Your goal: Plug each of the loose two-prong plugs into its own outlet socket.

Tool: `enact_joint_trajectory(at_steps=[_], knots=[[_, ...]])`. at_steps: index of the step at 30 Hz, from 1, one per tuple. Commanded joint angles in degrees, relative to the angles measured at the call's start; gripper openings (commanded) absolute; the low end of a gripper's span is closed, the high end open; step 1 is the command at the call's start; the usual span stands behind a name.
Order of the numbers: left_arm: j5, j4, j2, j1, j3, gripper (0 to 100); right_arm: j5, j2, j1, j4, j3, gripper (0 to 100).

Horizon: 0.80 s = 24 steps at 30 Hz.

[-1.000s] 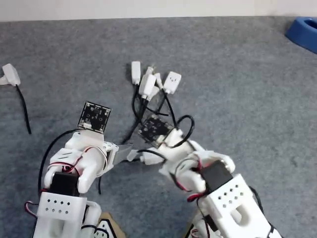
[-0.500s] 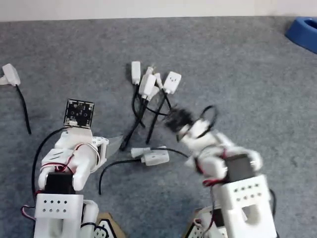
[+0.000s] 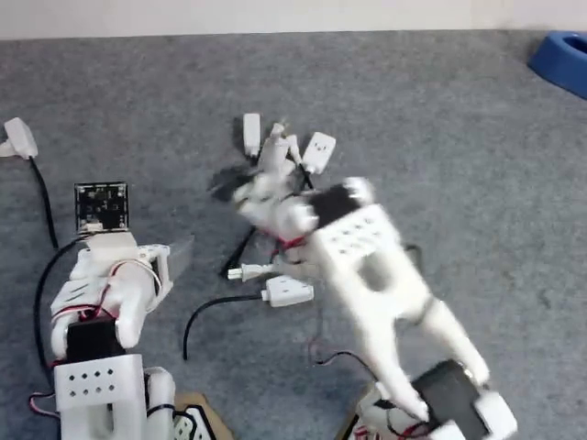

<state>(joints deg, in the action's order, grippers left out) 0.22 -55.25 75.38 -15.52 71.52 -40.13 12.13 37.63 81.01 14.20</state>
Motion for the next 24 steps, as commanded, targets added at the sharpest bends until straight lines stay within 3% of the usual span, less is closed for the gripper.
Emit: enact_joint_trajectory(at_steps=[1,13,24], knots=[[0.4,1.2,0.0,-2.2,-1.2,36,-6.0,-3.0,4.4,-0.8,-5.0,13.1],[4.2,1.1,0.0,-19.6,-6.2,36,-7.7,-10.3,3.1,-20.4,6.9,13.1],[4.3,1.0,0.6,-29.3,-9.5,36,-7.7,-16.8,6.5,-26.5,7.5,13.4]])
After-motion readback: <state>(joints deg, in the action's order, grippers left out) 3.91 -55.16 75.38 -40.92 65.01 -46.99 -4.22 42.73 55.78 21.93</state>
